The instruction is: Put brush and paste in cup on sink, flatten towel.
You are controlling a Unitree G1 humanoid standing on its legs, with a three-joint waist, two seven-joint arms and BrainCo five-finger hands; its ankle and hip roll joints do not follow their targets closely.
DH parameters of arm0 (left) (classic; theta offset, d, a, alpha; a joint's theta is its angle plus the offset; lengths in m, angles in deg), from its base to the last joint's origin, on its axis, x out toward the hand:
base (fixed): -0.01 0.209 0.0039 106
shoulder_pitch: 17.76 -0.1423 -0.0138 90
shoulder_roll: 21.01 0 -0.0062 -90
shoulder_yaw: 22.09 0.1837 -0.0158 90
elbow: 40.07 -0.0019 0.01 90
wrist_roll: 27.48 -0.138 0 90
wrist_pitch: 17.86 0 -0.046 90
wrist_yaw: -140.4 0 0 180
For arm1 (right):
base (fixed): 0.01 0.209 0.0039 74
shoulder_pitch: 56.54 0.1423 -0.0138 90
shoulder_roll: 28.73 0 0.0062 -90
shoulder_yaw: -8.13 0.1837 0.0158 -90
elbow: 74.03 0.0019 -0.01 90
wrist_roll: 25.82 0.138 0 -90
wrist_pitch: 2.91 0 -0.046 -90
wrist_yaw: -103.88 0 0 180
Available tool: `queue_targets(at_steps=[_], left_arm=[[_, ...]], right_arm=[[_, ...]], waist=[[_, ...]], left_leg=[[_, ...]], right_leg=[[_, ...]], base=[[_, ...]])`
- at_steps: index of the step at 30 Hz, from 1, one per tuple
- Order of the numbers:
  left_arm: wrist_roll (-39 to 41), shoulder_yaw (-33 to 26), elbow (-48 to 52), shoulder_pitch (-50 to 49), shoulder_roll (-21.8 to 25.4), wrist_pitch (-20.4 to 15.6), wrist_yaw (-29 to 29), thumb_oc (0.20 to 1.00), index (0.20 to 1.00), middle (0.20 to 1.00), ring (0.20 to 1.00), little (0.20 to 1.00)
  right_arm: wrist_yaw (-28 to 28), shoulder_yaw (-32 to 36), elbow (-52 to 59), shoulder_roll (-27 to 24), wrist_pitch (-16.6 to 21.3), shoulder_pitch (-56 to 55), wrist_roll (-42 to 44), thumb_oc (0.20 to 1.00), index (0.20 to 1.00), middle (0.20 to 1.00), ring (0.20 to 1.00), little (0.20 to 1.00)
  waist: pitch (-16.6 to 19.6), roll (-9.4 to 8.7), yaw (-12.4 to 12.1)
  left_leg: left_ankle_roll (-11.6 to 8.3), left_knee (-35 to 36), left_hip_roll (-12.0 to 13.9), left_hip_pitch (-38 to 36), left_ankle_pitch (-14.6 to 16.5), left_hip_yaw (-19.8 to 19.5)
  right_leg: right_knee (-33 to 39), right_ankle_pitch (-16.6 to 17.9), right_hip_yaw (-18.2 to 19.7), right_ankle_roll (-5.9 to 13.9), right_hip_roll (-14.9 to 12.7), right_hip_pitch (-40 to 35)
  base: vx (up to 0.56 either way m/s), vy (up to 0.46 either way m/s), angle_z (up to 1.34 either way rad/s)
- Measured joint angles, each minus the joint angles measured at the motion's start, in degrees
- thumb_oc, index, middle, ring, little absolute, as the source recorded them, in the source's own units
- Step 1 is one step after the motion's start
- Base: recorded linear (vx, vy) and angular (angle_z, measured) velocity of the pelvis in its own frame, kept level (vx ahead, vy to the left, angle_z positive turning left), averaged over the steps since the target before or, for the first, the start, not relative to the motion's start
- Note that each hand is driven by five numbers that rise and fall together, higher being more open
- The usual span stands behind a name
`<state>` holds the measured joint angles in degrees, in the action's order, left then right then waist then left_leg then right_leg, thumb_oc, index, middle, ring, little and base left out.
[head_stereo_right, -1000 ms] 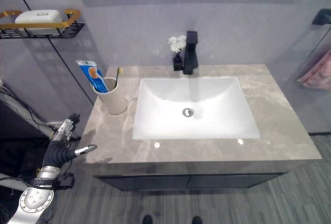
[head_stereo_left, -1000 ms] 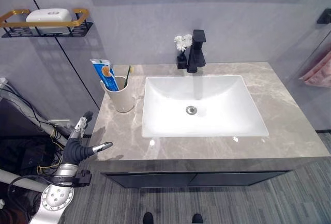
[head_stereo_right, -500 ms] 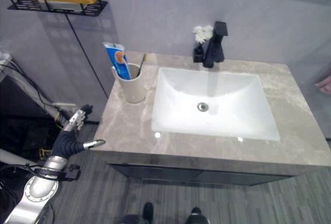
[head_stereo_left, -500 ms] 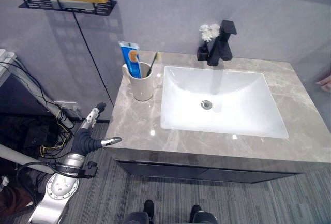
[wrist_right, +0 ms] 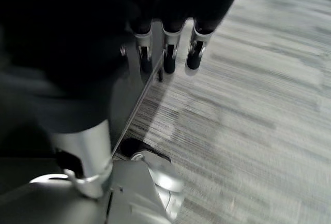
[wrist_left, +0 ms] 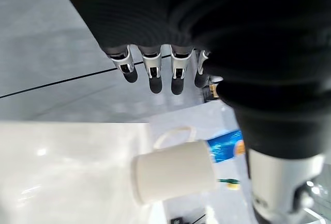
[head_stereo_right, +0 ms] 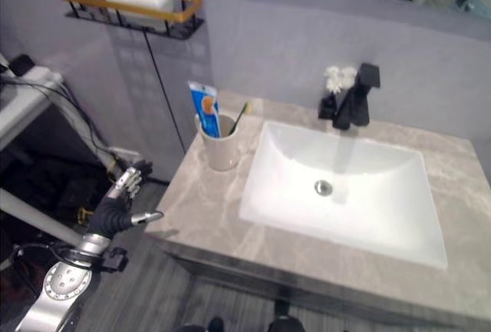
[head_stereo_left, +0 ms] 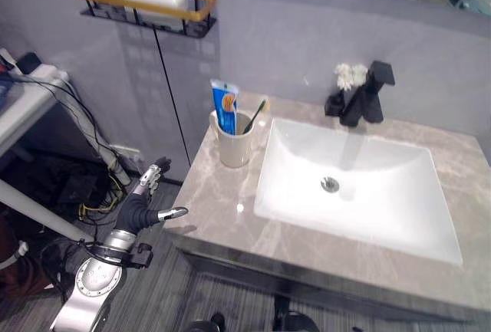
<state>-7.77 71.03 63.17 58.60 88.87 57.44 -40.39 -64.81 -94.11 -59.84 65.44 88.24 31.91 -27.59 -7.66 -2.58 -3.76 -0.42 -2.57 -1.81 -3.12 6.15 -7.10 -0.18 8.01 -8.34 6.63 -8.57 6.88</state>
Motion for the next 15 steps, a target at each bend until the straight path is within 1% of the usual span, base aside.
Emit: queue_targets(at_steps=[1, 2, 3, 4, 5, 11, 12, 13, 14, 15], left_arm=[[0.5, -0.5, 0.1, -0.1, -0.2, 0.0, 0.2, 0.818, 0.818, 0.818, 0.818, 0.818], [0.9, -1.0, 0.2, -0.1, -0.3, 0.0, 0.2, 0.580, 0.580, 0.580, 0.580, 0.580], [1.8, -2.0, 0.3, 0.0, -0.3, 0.1, 0.9, 0.200, 0.200, 0.200, 0.200, 0.200], [1.9, -2.3, 0.5, 0.0, -0.3, 0.1, 1.1, 0.200, 0.200, 0.200, 0.200, 0.200], [2.4, -2.4, 1.2, -0.1, -0.3, 0.3, 1.3, 0.200, 0.200, 0.200, 0.200, 0.200], [3.0, -2.4, 2.5, -0.1, -0.2, 0.4, 2.2, 0.200, 0.200, 0.200, 0.200, 0.200], [3.2, -2.3, 2.5, -0.6, -0.1, 0.5, 2.2, 0.200, 0.200, 0.200, 0.200, 0.200], [4.1, -2.2, 2.5, -1.3, -0.1, 0.6, 2.2, 0.200, 0.200, 0.200, 0.200, 0.200], [4.7, -1.4, 2.4, -2.1, -0.2, 1.2, 2.2, 0.200, 0.200, 0.200, 0.200, 0.200], [5.2, -0.6, 2.1, -2.3, -0.2, 1.2, 2.2, 0.200, 0.200, 0.200, 0.200, 0.200]], right_arm=[[-0.7, -1.0, 0.2, -1.1, -0.2, -0.1, -2.2, 1.000, 1.000, 1.000, 1.000, 1.000], [-1.5, -1.3, 0.8, -1.6, -0.3, -0.3, -4.0, 1.000, 1.000, 1.000, 1.000, 1.000], [-1.9, -0.6, 0.6, -1.6, -0.3, -0.4, -5.9, 1.000, 1.000, 1.000, 1.000, 1.000], [-1.9, -0.2, 0.5, -1.6, -0.4, -0.5, -5.9, 1.000, 1.000, 1.000, 1.000, 1.000], [-1.9, 0.4, 0.3, -1.6, -0.8, -0.5, -5.9, 1.000, 1.000, 1.000, 1.000, 1.000], [-1.6, 1.2, 0.5, -1.6, -1.1, -0.9, -5.9, 1.000, 1.000, 1.000, 1.000, 1.000], [-1.6, 1.0, 0.7, -1.6, -1.1, -1.1, -5.9, 1.000, 1.000, 1.000, 1.000, 1.000], [-1.6, 0.9, 0.7, -1.6, -1.1, -1.0, -5.9, 1.000, 1.000, 1.000, 1.000, 1.000], [-1.5, 0.7, 1.2, -1.6, -1.0, -1.1, -5.9, 1.000, 1.000, 1.000, 1.000, 1.000], [-1.5, 0.7, 1.2, -1.6, -1.0, -1.2, -5.9, 1.000, 1.000, 1.000, 1.000, 1.000]], waist=[[0.5, 0.59, 0.0], [0.7, 1.06, 0.0], [1.1, 1.54, 0.2], [1.1, 1.67, 0.3], [1.1, 1.71, 0.9], [1.2, 1.88, 1.5], [1.9, 1.94, 1.4], [2.3, 2.23, 1.3], [2.3, 3.04, 1.6], [2.5, 3.37, 1.6]], left_leg=[[-0.24, 0.7, 0.8, -0.2, 0.0, 0.0], [-0.60, 1.3, 1.6, -0.7, -0.2, 0.0], [-1.07, 2.0, 2.5, -1.1, -0.4, 0.1], [-1.32, 2.5, 2.9, -1.3, -0.5, 0.1], [-1.65, 3.3, 3.1, -1.8, -0.7, 0.0], [-1.77, 3.9, 3.0, -2.1, -0.8, 0.3], [-1.79, 4.7, 3.0, -1.9, -0.9, 1.1], [-1.75, 5.0, 2.9, -1.7, -1.1, 1.6], [-1.72, 5.5, 2.7, -1.8, -1.4, 1.6], [-1.77, 5.8, 2.7, -1.8, -1.5, 1.8]], right_leg=[[0.8, 0.1, -0.1, -0.19, 0.8, -0.2], [1.7, 0.4, -0.3, -0.63, 1.6, -0.8], [2.9, 0.9, -0.5, -1.32, 2.6, -1.3], [3.5, 1.0, -0.8, -1.50, 2.8, -1.7], [4.6, 1.5, -1.4, -2.09, 3.1, -2.4], [5.1, 1.5, -1.0, -1.93, 3.0, -2.5], [5.1, 1.6, -0.1, -1.88, 3.0, -1.6], [5.1, 1.8, 0.2, -1.85, 2.9, -0.9], [5.1, 1.9, 0.3, -1.78, 2.8, -0.7], [5.2, 1.9, 0.4, -1.76, 2.8, -0.5]], base=[[0.08, -0.073, -0.03], [0.10, -0.087, -0.07], [0.10, -0.087, -0.02], [0.10, -0.102, 0.02], [0.06, -0.064, 0.06], [0.04, -0.048, -0.04], [0.01, -0.026, -0.22], [0.01, -0.041, -0.22], [0.00, -0.028, -0.13], [0.00, -0.028, -0.04]])
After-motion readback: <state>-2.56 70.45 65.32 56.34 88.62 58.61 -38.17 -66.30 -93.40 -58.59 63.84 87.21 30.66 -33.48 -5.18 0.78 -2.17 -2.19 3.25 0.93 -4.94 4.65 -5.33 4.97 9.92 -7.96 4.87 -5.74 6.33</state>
